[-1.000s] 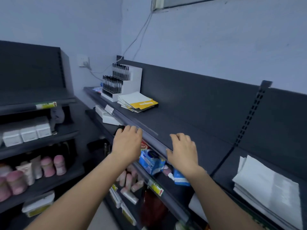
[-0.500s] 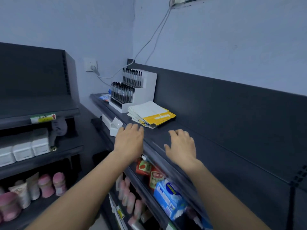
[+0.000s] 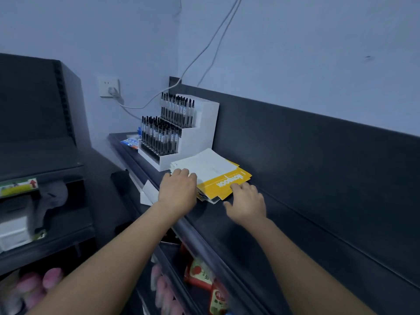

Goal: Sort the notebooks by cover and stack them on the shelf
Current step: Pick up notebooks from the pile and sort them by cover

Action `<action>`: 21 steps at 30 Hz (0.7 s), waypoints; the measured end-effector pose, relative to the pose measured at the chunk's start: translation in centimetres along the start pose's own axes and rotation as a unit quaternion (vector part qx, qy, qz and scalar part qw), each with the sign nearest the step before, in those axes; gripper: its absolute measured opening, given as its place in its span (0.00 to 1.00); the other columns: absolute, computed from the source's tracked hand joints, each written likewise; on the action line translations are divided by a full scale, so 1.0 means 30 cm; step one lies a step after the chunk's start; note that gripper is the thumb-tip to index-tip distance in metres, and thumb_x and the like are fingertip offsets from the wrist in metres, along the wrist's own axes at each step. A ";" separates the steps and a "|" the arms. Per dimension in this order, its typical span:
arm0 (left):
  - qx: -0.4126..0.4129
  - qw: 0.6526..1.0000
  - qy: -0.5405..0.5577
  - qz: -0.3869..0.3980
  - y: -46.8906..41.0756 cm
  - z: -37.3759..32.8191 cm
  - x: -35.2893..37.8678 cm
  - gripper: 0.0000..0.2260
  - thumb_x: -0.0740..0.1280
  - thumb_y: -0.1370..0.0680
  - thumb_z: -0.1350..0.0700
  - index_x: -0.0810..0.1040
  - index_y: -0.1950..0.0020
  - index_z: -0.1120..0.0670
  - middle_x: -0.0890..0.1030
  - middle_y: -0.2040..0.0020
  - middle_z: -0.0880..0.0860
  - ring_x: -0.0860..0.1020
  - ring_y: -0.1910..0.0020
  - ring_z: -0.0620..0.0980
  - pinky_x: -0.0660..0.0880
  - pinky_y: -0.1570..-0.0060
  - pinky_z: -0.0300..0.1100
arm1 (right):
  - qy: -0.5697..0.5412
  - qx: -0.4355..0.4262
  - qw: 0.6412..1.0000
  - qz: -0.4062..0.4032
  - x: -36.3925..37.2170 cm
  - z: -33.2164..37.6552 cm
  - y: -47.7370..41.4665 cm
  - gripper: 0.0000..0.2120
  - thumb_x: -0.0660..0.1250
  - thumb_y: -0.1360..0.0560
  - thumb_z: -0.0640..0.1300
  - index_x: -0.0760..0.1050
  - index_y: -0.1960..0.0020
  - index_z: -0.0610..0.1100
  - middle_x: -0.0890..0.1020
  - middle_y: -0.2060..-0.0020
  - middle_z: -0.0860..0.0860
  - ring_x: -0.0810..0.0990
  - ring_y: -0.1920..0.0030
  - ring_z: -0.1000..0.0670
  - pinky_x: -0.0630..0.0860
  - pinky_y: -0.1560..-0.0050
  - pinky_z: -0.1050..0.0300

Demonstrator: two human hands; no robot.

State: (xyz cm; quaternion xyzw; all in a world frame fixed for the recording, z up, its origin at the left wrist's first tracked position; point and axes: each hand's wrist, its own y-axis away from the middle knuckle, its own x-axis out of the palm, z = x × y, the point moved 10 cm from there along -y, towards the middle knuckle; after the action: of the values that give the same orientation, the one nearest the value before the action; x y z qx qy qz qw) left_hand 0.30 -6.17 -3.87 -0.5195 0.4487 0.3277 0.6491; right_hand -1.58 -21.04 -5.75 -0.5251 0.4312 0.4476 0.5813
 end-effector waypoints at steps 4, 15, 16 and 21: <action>0.031 0.999 0.011 0.029 -0.143 0.022 0.083 0.15 0.58 0.19 0.49 0.71 0.37 0.55 0.73 0.38 0.55 0.71 0.37 0.56 0.68 0.43 0.47 | -0.022 0.043 0.999 0.008 0.061 -0.015 -0.100 0.23 0.59 0.22 0.57 0.66 0.32 0.45 0.72 0.36 0.46 0.69 0.36 0.43 0.69 0.41 0.49; 0.055 0.992 0.051 0.103 -0.365 0.081 0.238 0.24 0.57 0.22 0.38 0.72 0.36 0.54 0.73 0.37 0.55 0.69 0.36 0.56 0.64 0.38 0.52 | -0.319 0.293 0.901 -0.001 0.221 -0.099 -0.240 0.34 0.66 0.26 0.57 0.59 0.28 0.43 0.72 0.35 0.43 0.74 0.38 0.41 0.73 0.42 0.49; 0.058 0.992 0.052 0.100 -0.369 0.078 0.235 0.23 0.58 0.22 0.38 0.73 0.37 0.54 0.73 0.37 0.55 0.69 0.36 0.55 0.63 0.38 0.52 | -0.358 0.310 0.880 -0.017 0.233 -0.106 -0.241 0.34 0.68 0.27 0.56 0.60 0.28 0.42 0.72 0.35 0.44 0.74 0.38 0.41 0.74 0.41 0.47; 0.083 0.983 0.124 0.105 -0.370 0.051 0.244 0.20 0.60 0.22 0.41 0.75 0.37 0.52 0.73 0.37 0.53 0.67 0.35 0.54 0.62 0.37 0.52 | -0.490 0.390 0.776 -0.077 0.258 -0.139 -0.219 0.27 0.76 0.31 0.43 0.66 0.38 0.39 0.76 0.41 0.43 0.77 0.43 0.41 0.77 0.44 0.41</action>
State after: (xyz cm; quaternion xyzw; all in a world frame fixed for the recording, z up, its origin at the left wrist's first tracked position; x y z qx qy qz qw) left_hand 13.36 -7.73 -6.33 -0.4505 0.6033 0.2888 0.5914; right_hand 6.44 -24.98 -12.09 0.0057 0.1835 0.3915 0.9017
